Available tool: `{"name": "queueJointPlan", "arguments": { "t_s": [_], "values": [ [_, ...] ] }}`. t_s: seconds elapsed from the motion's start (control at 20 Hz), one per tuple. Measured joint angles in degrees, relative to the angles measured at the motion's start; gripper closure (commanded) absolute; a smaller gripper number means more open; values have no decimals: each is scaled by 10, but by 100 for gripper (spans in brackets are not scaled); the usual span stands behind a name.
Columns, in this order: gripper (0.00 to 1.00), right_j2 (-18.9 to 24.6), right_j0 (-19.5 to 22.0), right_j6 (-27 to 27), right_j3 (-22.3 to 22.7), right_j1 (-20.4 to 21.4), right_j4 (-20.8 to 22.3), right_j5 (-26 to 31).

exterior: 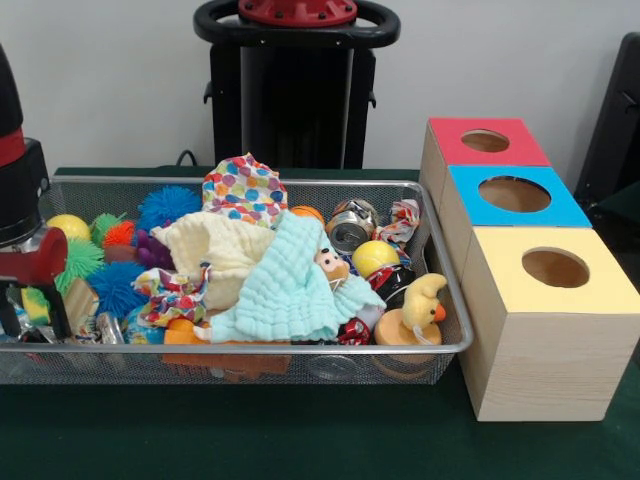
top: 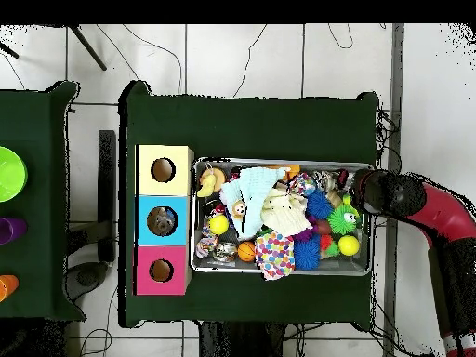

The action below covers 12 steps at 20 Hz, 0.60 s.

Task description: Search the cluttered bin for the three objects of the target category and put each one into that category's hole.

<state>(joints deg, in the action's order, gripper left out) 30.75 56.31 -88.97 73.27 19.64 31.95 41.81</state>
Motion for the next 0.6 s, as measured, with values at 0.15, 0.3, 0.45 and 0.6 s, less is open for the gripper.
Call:
{"name": "queueJointPlan", "arguments": {
  "t_s": [0.15,0.3,0.45,0.6],
  "values": [
    [0,0,0,0,-2,0,5,0],
    [0,1,1,0,-2,0,9,0],
    [0,1,2,0,-2,0,11,0],
    [0,2,3,0,-2,0,11,0]
  ]
}}
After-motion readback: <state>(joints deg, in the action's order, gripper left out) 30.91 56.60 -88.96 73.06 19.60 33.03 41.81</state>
